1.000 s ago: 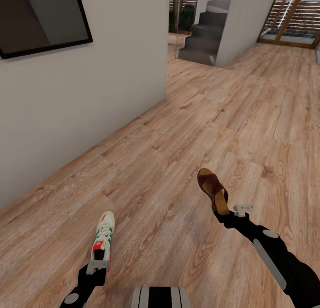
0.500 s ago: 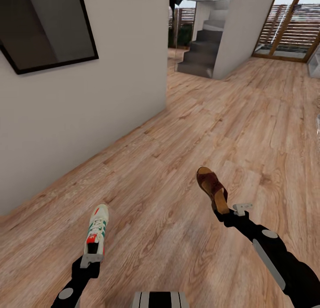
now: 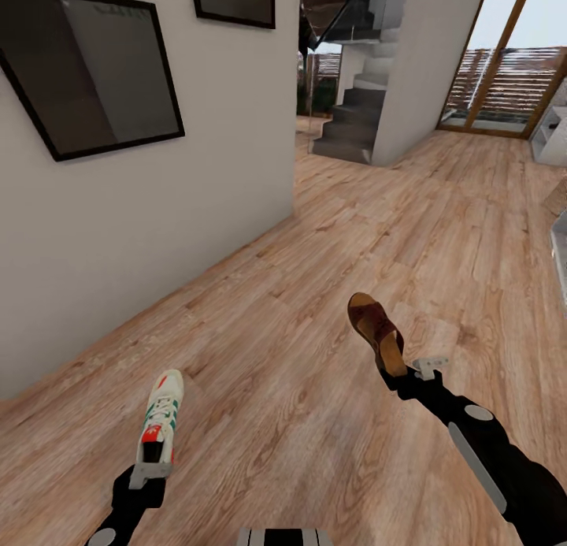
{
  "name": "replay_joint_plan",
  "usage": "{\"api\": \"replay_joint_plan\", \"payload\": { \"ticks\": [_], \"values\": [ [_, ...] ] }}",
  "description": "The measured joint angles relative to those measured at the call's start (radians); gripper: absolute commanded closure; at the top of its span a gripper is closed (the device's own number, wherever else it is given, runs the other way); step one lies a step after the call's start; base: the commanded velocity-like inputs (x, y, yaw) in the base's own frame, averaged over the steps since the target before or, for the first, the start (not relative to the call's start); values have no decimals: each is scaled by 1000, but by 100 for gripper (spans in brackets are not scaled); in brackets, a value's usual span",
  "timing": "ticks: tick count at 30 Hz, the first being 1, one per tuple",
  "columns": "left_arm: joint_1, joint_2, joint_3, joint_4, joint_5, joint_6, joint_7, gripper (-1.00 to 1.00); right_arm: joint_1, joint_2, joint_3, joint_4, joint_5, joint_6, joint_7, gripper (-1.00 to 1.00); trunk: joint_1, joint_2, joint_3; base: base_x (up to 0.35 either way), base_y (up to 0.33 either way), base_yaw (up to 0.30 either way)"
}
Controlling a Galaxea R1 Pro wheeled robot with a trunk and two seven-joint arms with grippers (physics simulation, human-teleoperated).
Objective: Pick up the two gym shoes and the two sandals from the corridor floor and place them onto the hallstand (shoe rack) in the corridor, making sure they are on the rack and not on the floor. Arrange them so the two gym shoes are next to each other and the two sandals are next to each other.
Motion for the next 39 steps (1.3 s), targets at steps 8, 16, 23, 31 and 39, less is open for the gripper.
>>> {"api": "replay_joint_plan", "payload": {
  "ticks": [8, 16, 23, 31, 39],
  "values": [
    [45, -2, 29, 21, 51, -6, -2, 100, 75, 7, 1, 151, 47, -43, -135, 100, -4, 2, 44, 0, 0, 0],
    [99, 0, 43, 43, 102, -49, -4, 100, 133, 56, -2, 405, 57, -320, -205, 100, -7, 4, 87, 0, 0, 0],
    [106, -6, 43, 69, 108, -95, -3, 100, 142, 120, -3, 650, 63, -566, -208, 100, -10, 5, 125, 0, 0, 0],
    [107, -6, 42, 151, 105, -104, -4, 100, 143, 161, 1, 849, 61, -787, -208, 100, -14, 8, 169, 0, 0, 0],
    [107, -4, 39, 188, 106, -105, -4, 100, 144, 201, 0, 890, 58, -823, -212, 100, -45, 64, 200, 0, 0, 0]
  ]
}}
